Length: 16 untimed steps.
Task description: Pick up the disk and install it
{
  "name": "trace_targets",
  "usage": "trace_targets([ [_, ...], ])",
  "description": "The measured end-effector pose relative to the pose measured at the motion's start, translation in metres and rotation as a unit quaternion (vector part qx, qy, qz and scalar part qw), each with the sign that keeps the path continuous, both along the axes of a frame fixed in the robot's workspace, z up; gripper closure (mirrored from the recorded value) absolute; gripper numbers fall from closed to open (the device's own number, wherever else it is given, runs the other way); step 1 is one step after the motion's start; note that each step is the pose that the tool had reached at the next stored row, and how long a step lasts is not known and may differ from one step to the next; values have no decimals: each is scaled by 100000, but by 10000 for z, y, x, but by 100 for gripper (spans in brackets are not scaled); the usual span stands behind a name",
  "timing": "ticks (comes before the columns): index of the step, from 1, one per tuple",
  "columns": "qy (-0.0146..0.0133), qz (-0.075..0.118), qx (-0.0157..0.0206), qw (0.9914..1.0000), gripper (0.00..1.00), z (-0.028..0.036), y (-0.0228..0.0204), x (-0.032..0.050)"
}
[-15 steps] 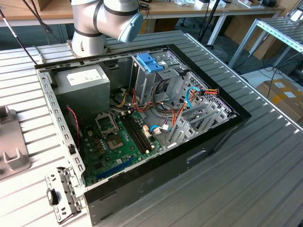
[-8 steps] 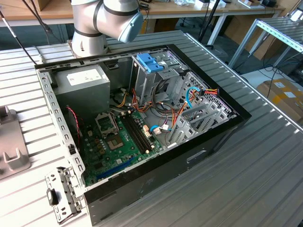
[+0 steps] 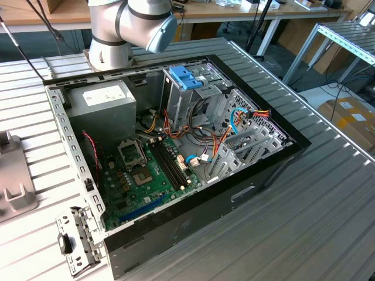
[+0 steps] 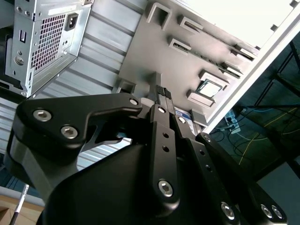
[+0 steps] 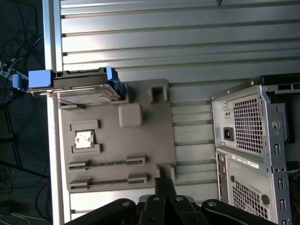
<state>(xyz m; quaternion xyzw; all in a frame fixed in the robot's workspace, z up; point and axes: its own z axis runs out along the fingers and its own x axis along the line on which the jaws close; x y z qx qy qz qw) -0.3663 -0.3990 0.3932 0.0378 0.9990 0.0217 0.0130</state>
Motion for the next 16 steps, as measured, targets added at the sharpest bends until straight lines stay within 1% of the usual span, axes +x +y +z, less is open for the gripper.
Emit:
trace_targets([
  [16, -4, -4, 3, 100000, 89, -1, 0, -62],
])
